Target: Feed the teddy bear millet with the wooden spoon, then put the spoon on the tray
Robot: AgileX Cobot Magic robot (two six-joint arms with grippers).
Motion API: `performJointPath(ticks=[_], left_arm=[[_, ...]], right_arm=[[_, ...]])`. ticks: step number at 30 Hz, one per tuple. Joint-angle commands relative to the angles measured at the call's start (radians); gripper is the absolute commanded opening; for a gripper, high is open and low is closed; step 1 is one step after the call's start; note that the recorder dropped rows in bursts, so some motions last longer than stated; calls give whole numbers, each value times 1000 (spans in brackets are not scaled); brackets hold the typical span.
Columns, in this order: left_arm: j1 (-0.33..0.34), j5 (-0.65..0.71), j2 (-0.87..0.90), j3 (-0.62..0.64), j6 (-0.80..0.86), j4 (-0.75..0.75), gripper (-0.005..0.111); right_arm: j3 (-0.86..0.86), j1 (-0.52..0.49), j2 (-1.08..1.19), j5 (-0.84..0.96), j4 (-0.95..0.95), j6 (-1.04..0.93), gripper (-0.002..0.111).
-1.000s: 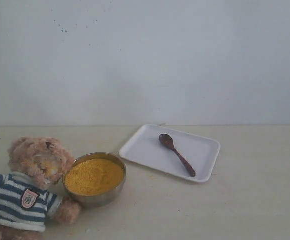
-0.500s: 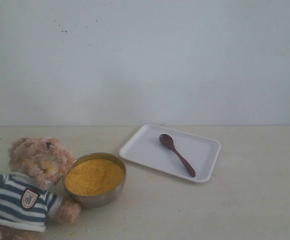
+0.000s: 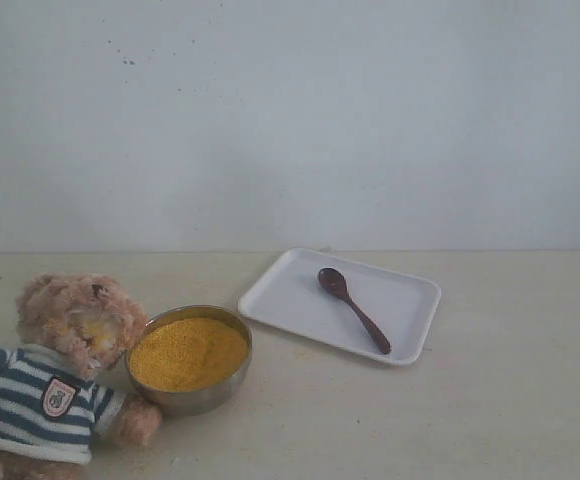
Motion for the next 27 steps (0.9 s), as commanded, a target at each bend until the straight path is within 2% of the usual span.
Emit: performJointPath(ticks=[1,5,8,13,27], left_arm=[[4,1,-4,3,-9,4,4],[4,1,-4,3,-9,4,4],[4,1,-4,3,-9,4,4],[4,1,-4,3,-9,4,4],[4,1,-4,3,-9,4,4]], right_arm=[[0,-79,-5,-53,-18,-1,0],[0,-192,-5,-236,-28,-5,0],[0,-253,-5,-200,-28,0,0],[0,-257,-5,53,-39,11,0],[0,-256,-5,47,-39,6,0]])
